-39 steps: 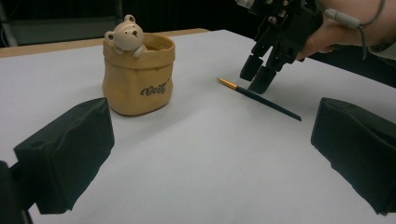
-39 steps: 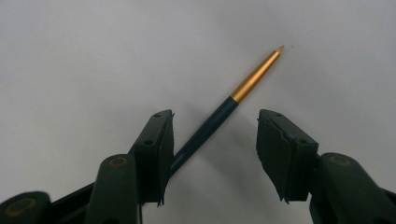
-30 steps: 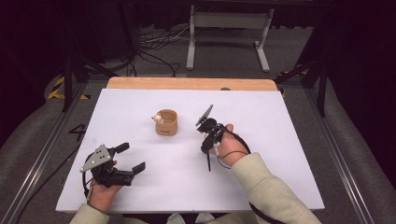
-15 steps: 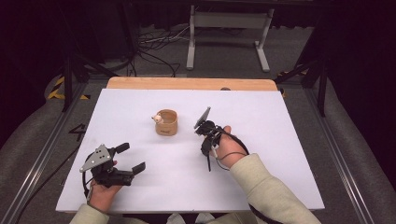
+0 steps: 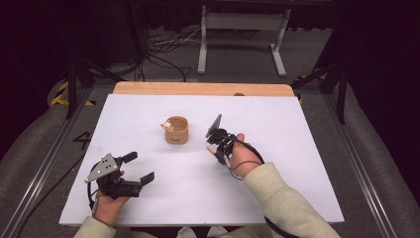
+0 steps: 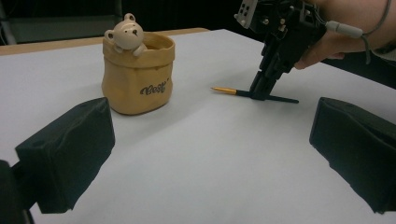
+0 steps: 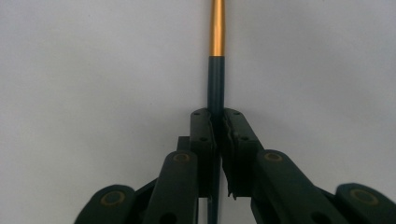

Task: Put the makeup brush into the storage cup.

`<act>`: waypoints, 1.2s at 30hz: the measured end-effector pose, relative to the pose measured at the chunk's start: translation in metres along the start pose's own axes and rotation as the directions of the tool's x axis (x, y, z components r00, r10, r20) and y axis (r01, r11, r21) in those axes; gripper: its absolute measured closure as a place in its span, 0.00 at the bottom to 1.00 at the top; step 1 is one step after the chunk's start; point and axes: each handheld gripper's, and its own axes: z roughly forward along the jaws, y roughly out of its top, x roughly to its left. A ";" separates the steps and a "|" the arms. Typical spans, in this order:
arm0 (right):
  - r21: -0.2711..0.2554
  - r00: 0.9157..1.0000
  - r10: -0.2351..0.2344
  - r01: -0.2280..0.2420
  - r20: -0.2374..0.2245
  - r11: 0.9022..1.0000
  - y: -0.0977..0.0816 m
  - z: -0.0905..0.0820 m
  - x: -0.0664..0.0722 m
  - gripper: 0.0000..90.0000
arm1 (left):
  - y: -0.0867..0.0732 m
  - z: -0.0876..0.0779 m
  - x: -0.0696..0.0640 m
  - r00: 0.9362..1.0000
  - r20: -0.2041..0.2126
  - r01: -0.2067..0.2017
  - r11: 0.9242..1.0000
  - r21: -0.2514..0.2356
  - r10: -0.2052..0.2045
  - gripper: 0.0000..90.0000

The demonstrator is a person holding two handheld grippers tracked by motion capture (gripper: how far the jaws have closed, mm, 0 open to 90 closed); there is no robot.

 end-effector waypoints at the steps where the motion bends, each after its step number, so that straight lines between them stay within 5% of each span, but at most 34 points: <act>1: -0.001 1.000 -0.004 0.004 0.004 1.000 0.000 0.000 0.000 0.93 | 0.000 0.000 0.000 1.000 -0.002 -0.007 1.000 0.006 0.007 0.01; 10: -0.016 1.000 0.011 -0.011 -0.025 1.000 -0.005 -0.002 -0.002 0.94 | 0.002 0.001 -0.005 0.998 -0.005 -0.068 0.997 0.038 0.068 0.03; 17: -0.041 0.998 0.007 -0.010 -0.057 0.999 -0.012 -0.014 -0.003 0.94 | 0.001 0.002 -0.002 0.999 0.001 -0.035 0.998 0.049 0.035 0.05; 23: -0.157 0.996 -0.035 0.021 -0.084 0.987 -0.026 -0.036 -0.002 0.94 | 0.003 0.003 -0.004 0.999 0.001 -0.034 0.998 0.051 0.034 0.06; 31: -0.339 0.990 -0.098 0.058 -0.103 0.939 -0.045 -0.057 0.001 0.94 | 0.008 0.005 -0.006 0.999 0.017 -0.028 0.999 0.044 0.027 0.06; 36: -0.453 0.984 -0.152 0.093 -0.097 0.887 -0.060 -0.066 0.004 0.94 | 0.015 0.004 -0.007 0.999 0.030 -0.013 1.000 0.009 0.012 0.06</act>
